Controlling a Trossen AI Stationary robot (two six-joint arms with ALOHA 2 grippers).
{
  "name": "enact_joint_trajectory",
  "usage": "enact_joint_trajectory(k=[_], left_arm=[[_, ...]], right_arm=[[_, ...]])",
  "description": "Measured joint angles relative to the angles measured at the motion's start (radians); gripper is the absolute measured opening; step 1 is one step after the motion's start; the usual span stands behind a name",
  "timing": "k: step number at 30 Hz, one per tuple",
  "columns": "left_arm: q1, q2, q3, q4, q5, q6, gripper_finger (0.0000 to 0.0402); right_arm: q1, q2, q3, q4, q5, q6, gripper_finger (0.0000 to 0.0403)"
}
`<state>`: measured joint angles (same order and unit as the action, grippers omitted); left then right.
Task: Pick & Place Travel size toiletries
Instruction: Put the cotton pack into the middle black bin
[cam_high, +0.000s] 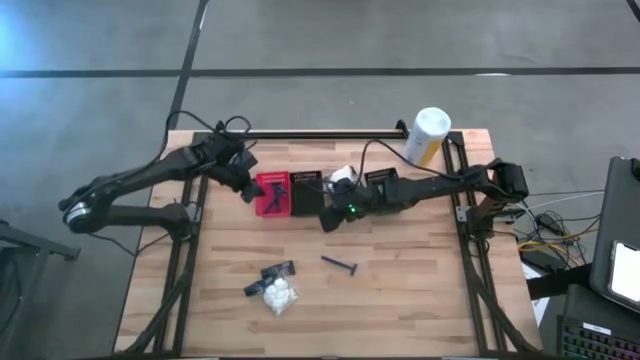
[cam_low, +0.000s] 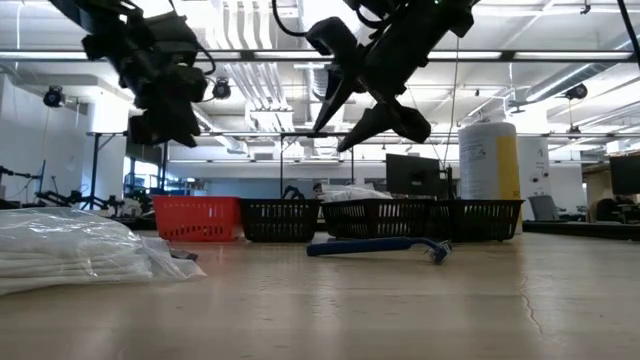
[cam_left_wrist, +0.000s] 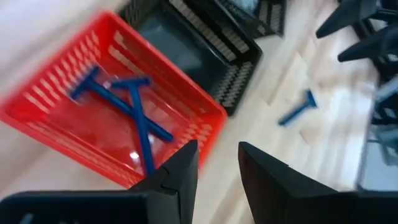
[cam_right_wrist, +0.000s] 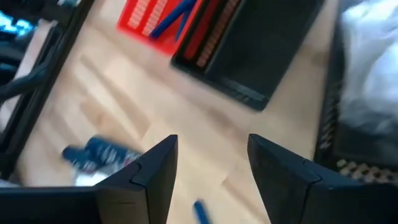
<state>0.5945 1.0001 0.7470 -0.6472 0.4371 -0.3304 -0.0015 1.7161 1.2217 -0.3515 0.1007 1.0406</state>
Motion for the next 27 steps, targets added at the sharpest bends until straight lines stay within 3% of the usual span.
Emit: enact_joint_trajectory(k=[6,15,27], left_arm=[[-0.022,-0.049,-0.08,-0.008,0.095,-0.037,0.012],[-0.129,-0.126,-0.19,-0.008,0.103,-0.093,0.012],[-0.322,-0.21,-0.256,0.0,0.102,-0.142,0.012]], right_arm=[[0.042,0.0,0.0,0.003,-0.031,0.028,0.0192],[0.099,0.0,0.0,0.058,-0.156,0.127,0.0193],[0.192,0.0,0.0,0.119,-0.154,0.36,0.0178]])
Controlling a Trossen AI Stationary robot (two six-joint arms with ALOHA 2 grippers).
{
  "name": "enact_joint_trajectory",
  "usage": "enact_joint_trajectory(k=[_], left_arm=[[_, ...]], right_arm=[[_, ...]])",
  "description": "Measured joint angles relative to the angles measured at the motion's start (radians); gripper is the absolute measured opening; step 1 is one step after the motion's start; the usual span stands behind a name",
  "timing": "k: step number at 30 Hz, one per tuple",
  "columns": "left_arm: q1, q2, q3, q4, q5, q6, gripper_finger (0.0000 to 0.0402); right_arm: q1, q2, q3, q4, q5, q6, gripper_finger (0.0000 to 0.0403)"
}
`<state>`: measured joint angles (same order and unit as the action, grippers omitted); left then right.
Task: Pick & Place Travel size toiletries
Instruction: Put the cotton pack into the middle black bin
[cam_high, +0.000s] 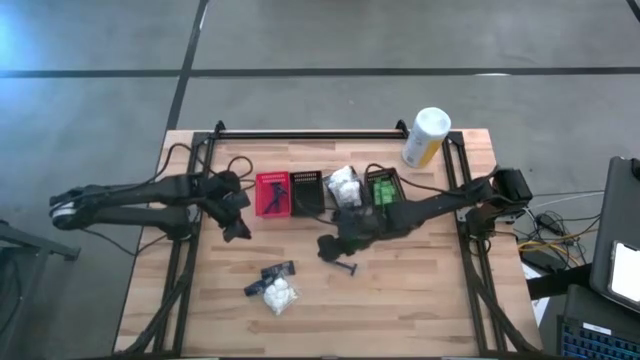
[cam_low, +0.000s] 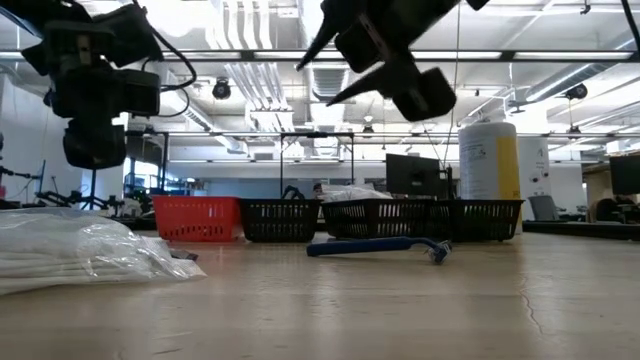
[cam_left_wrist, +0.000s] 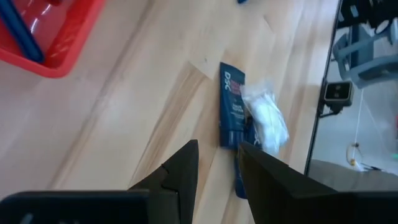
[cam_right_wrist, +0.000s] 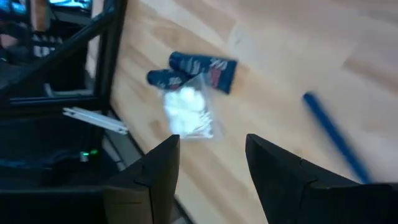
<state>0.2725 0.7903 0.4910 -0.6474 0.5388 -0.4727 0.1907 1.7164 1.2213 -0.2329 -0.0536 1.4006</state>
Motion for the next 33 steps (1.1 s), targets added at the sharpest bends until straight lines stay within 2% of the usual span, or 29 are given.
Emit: enact_joint_trajectory(k=[5,10,16,20,26,33], left_arm=[[-0.043,-0.011,-0.005,0.008,-0.034,0.007,0.012],[-0.07,-0.01,-0.005,0.042,-0.037,0.015,0.012],[-0.129,-0.01,-0.004,0.046,-0.004,0.007,0.012],[-0.205,-0.011,-0.004,0.047,0.0,-0.065,0.012],[-0.36,-0.01,-0.004,0.139,-0.154,-0.218,0.012],[-0.458,-0.005,-0.004,0.3,-0.201,-0.338,0.012]], right_arm=[[0.059,0.025,0.0,0.026,-0.008,0.122,0.0194],[0.12,0.082,0.0,0.142,-0.062,0.222,0.0208],[0.192,0.174,0.0,0.326,0.008,0.347,0.0215],[0.23,0.236,0.0,0.426,0.067,0.383,0.0222],[0.265,0.332,0.001,0.536,0.083,0.457,0.0234],[0.308,0.429,0.125,0.548,0.117,0.42,0.0252]])
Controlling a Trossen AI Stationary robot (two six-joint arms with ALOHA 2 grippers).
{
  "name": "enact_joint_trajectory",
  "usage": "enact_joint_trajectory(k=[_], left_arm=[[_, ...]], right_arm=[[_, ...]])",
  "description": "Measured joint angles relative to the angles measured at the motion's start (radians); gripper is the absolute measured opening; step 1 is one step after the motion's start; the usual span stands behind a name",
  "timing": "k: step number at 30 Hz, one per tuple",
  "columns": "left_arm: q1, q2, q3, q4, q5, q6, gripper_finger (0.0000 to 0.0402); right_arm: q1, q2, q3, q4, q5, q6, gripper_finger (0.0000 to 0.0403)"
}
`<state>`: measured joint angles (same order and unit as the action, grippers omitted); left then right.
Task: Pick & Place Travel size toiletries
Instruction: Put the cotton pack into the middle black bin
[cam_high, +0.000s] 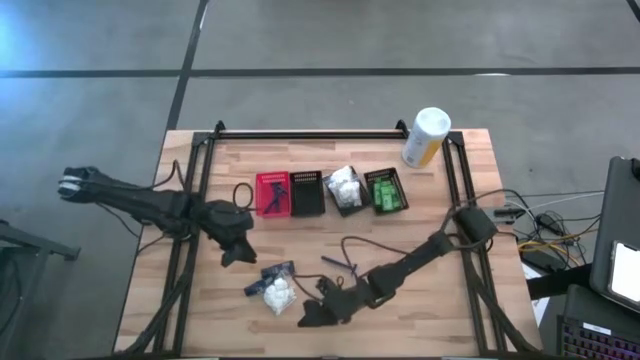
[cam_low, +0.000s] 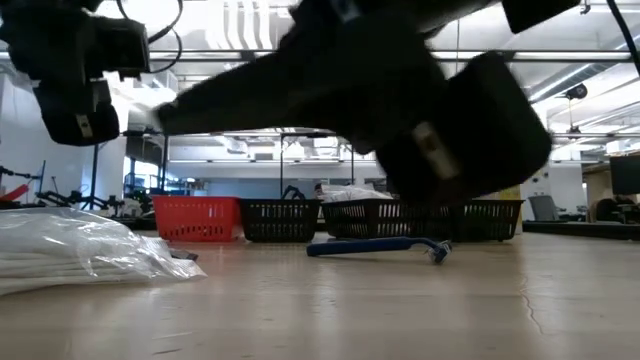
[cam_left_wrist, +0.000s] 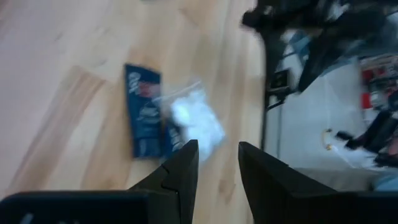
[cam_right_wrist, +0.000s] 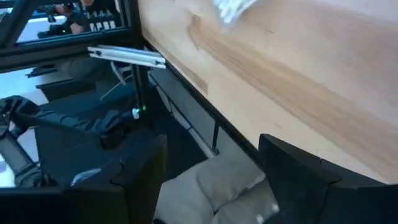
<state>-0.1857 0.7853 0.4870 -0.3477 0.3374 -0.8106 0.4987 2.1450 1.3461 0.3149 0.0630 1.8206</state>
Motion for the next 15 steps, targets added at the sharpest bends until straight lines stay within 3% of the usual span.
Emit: enact_joint_trajectory(k=[7,15], left_arm=[[-0.036,0.037,0.001,0.044,-0.006,-0.067,0.012],[-0.119,0.132,0.001,0.077,-0.057,-0.086,0.012]], right_arm=[[0.002,0.061,0.108,-0.127,0.028,-0.064,0.0267],[0.003,0.057,0.116,-0.204,0.041,-0.043,0.0282]])
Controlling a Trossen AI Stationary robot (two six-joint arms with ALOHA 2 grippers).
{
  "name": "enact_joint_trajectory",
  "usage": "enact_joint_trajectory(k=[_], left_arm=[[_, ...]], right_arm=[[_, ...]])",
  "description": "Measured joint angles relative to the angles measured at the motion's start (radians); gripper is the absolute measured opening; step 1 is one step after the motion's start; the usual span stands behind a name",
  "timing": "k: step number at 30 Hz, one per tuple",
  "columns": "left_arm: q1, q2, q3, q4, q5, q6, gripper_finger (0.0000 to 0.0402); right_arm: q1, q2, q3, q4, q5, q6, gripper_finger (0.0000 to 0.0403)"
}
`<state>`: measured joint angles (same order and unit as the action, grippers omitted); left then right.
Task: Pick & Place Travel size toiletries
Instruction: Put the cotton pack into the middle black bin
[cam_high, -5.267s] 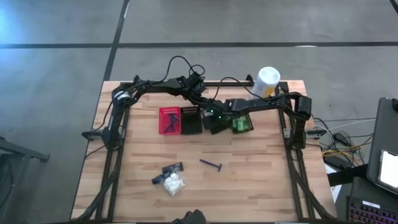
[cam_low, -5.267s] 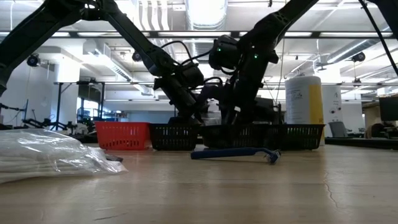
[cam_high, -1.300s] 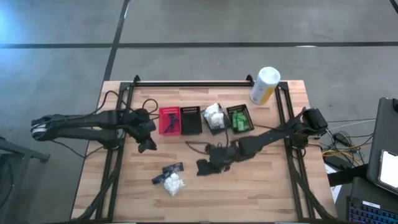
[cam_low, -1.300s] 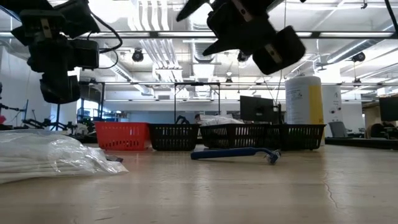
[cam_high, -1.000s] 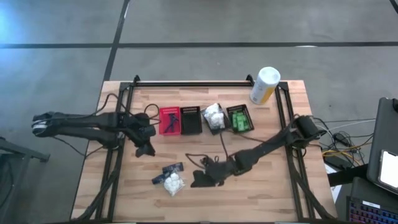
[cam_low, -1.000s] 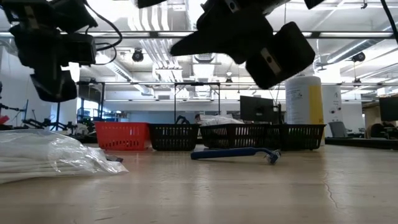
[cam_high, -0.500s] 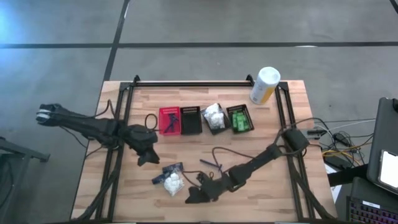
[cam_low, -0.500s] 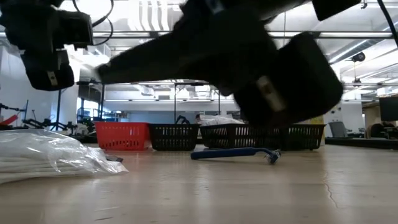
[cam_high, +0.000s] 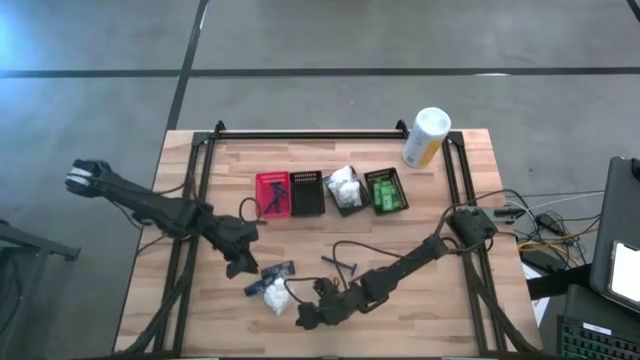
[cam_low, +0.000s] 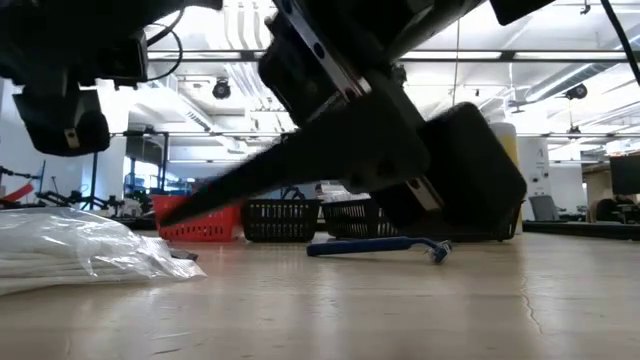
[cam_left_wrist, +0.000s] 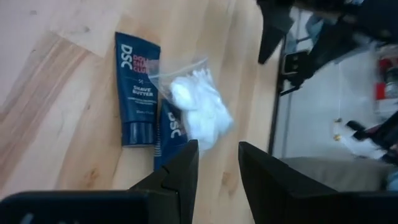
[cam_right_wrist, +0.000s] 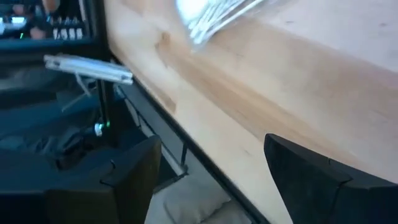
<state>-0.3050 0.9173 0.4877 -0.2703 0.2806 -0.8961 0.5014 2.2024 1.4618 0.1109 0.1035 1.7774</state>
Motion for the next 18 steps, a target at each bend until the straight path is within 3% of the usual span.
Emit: enact_joint_trajectory(k=[7,18], left_arm=[[-0.066,0.105,0.0,0.069,-0.051,0.055,0.012],[-0.074,0.314,0.0,0.135,-0.051,0.09,0.012]], right_arm=[[-0.001,0.006,-0.005,-0.029,0.076,0.078,0.0296],[-0.043,0.095,0.088,-0.028,0.095,0.079,0.0294]])
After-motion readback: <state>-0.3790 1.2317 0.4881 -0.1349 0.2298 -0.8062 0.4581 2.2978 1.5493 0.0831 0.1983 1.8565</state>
